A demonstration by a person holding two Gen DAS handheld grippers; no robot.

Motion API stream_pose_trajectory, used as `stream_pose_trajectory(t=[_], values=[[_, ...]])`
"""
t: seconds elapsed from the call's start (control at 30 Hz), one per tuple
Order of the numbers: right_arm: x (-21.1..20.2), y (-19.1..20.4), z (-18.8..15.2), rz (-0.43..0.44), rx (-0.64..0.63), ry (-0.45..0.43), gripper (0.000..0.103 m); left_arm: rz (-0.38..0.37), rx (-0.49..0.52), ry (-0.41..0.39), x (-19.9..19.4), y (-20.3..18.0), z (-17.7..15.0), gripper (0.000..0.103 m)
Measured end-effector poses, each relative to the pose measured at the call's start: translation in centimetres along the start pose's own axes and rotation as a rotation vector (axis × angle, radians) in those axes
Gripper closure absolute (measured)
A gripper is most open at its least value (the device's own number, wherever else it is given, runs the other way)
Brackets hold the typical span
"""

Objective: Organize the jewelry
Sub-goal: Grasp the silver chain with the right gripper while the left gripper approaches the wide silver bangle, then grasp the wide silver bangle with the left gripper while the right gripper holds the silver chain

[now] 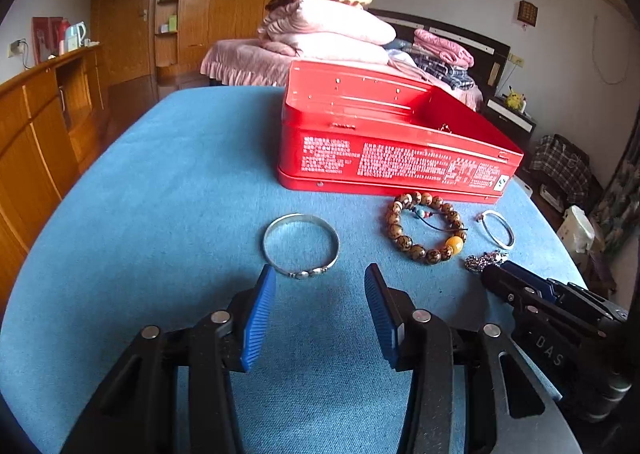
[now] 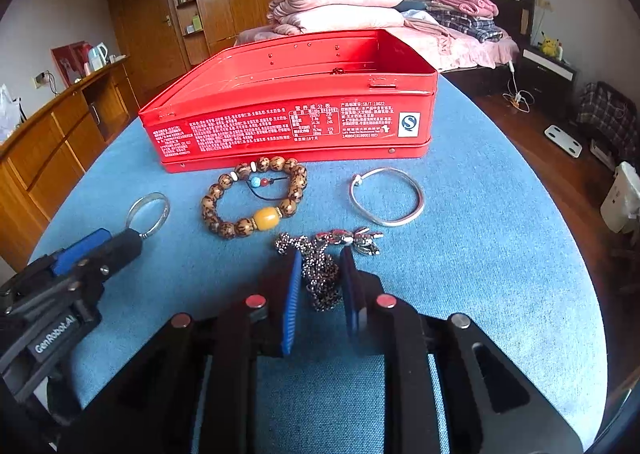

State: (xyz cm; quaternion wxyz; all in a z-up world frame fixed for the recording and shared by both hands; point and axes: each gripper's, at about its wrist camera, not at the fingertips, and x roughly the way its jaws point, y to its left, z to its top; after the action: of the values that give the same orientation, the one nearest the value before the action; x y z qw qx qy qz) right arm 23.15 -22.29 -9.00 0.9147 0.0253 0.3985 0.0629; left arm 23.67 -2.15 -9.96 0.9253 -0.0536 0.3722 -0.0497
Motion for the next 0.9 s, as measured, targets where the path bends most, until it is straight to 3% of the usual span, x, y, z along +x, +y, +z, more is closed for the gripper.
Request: stream_pose_trajectory(t=[0.13, 0.37, 0.47, 0.63, 0.73, 0.8, 0.9], values=[[-0.1, -0.2, 0.0, 0.010, 0.003, -0.005, 0.085, 0.011, -0.011, 0.052, 1.1, 0.1, 0.3, 0.057], [-0.2, -0.4, 0.0, 0.023, 0.004, -0.005, 0.085, 0.037, -0.059, 0.075, 1.7, 1.3, 1.6, 0.055], [-0.2, -0.5, 0.0, 0.030, 0.007, -0.005, 0.085, 0.029, -0.047, 0.096, 2.2, 1.1, 2.0, 0.047], [-0.1, -0.4, -0.1, 0.035, 0.011, -0.006, 0.085, 0.056, -0.018, 0.111, 2.7, 0.2, 2.3, 0.044], [-0.1, -0.4, -0.1, 0.038, 0.011, -0.007, 0.085, 0.043, -0.030, 0.106, 2.5, 0.4, 2.2, 0.046], [-0.1, -0.4, -0.1, 0.040, 0.012, -0.007, 0.085, 0.041, -0.061, 0.094, 2.2, 1.1, 2.3, 0.056], [-0.1, -0.4, -0.1, 0.040, 0.011, -0.007, 0.085, -0.007, -0.113, 0.077, 1.5, 2.5, 2.2, 0.057]])
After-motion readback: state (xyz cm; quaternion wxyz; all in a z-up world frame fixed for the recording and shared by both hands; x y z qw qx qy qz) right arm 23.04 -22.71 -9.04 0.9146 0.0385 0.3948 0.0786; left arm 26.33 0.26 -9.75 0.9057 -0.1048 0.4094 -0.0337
